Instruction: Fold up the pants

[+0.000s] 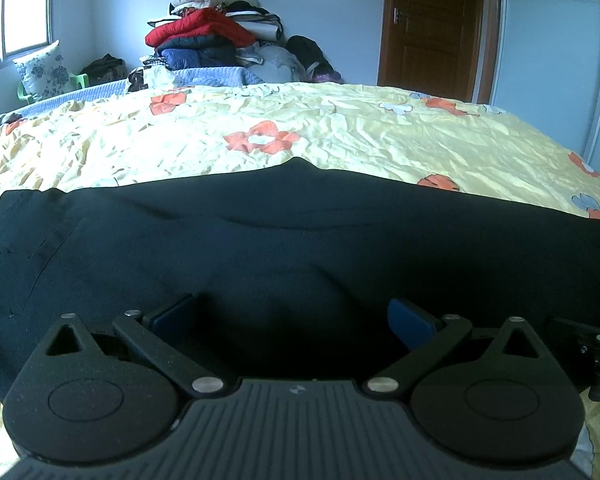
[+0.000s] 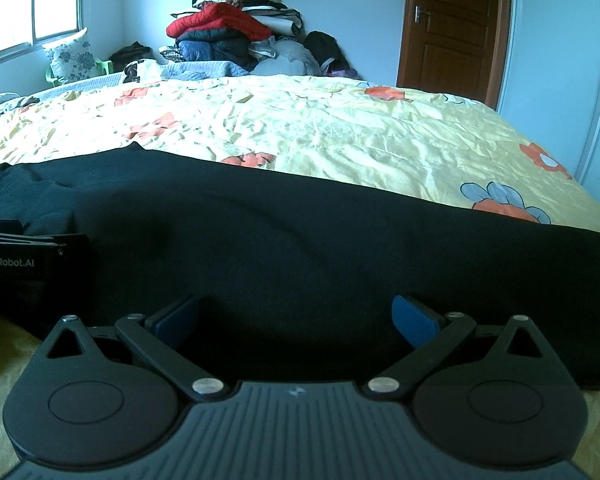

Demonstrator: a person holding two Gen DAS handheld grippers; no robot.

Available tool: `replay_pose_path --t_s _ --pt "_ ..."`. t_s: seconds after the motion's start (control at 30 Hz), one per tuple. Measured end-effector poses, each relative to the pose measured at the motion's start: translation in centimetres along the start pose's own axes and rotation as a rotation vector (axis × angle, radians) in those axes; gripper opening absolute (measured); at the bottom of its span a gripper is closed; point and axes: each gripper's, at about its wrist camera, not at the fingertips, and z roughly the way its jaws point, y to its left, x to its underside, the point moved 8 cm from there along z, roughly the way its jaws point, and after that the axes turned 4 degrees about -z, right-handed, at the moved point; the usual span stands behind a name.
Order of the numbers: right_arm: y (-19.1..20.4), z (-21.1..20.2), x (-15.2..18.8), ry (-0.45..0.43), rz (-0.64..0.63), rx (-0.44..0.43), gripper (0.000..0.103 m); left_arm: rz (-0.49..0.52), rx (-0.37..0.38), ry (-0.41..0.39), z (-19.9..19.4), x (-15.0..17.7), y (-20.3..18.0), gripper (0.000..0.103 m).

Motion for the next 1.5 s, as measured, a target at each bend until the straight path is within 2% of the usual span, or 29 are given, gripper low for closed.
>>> replay_pose_path --t_s 1.5 --pt "0.22 0.22 -0.08 -0.001 0.015 0.025 0.103 -0.003 0.004 0.0 0.02 0.02 -0.05 0.103"
